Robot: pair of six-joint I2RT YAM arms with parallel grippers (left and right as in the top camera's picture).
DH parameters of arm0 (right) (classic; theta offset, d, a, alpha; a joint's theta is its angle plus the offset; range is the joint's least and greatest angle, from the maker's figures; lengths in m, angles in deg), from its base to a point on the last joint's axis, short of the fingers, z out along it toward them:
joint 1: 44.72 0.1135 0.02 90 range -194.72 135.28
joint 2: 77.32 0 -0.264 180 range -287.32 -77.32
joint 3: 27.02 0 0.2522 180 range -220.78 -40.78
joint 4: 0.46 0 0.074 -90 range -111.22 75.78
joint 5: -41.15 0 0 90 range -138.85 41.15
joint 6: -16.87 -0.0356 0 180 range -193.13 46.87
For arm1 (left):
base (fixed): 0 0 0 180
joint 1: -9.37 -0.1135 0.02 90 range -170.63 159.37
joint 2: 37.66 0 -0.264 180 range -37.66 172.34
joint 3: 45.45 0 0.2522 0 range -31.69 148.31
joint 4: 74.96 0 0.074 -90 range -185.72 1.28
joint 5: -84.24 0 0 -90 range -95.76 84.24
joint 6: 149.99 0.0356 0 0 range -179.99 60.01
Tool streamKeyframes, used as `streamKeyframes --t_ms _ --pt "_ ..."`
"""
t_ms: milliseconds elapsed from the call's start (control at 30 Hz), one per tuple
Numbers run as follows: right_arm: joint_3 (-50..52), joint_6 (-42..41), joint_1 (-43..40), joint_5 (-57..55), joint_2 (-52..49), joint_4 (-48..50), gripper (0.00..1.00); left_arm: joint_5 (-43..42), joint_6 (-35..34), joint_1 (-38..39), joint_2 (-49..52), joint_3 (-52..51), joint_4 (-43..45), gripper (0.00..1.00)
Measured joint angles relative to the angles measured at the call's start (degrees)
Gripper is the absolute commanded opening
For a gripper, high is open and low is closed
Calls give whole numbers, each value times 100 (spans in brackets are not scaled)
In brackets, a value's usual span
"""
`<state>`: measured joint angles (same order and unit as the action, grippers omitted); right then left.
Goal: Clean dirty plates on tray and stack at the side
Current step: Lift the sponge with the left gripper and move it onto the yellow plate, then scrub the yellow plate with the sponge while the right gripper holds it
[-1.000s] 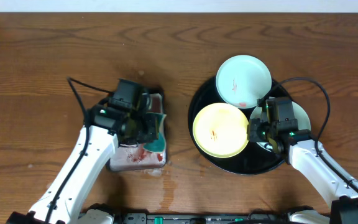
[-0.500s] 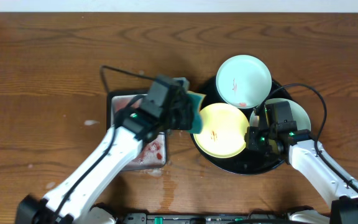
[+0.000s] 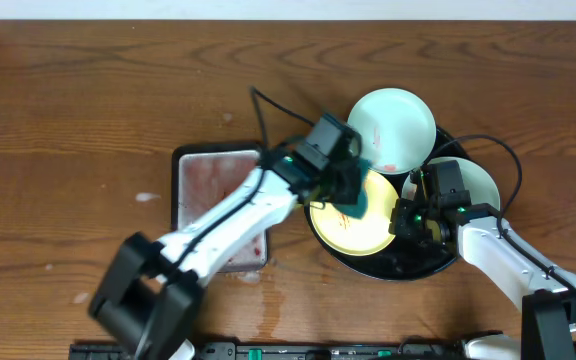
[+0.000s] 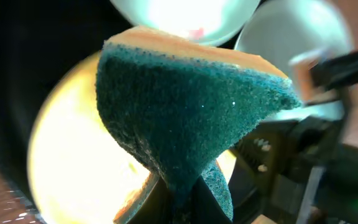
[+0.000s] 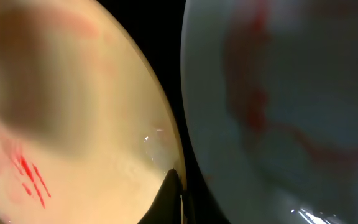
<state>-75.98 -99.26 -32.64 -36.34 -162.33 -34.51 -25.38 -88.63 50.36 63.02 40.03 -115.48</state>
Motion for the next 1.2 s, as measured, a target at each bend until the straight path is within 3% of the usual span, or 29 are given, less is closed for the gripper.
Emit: streamKeyframes --t_ms 300,533,700,1033,1200 --pt "0 0 0 -2 -2 4 1 11 -9 177 1060 48 -149 7" --pt "0 0 0 -9 -4 26 1 1478 -164 238 1054 387 -1397 7" --pt "-2 -9 7 74 -35 55 1 2050 -203 275 1054 494 -1519 7" --pt "-22 11 7 79 -46 35 1 424 -597 164 1416 492 179 7" --pt "-28 68 7 44 -46 42 1 -260 -745 249 1576 492 549 8"
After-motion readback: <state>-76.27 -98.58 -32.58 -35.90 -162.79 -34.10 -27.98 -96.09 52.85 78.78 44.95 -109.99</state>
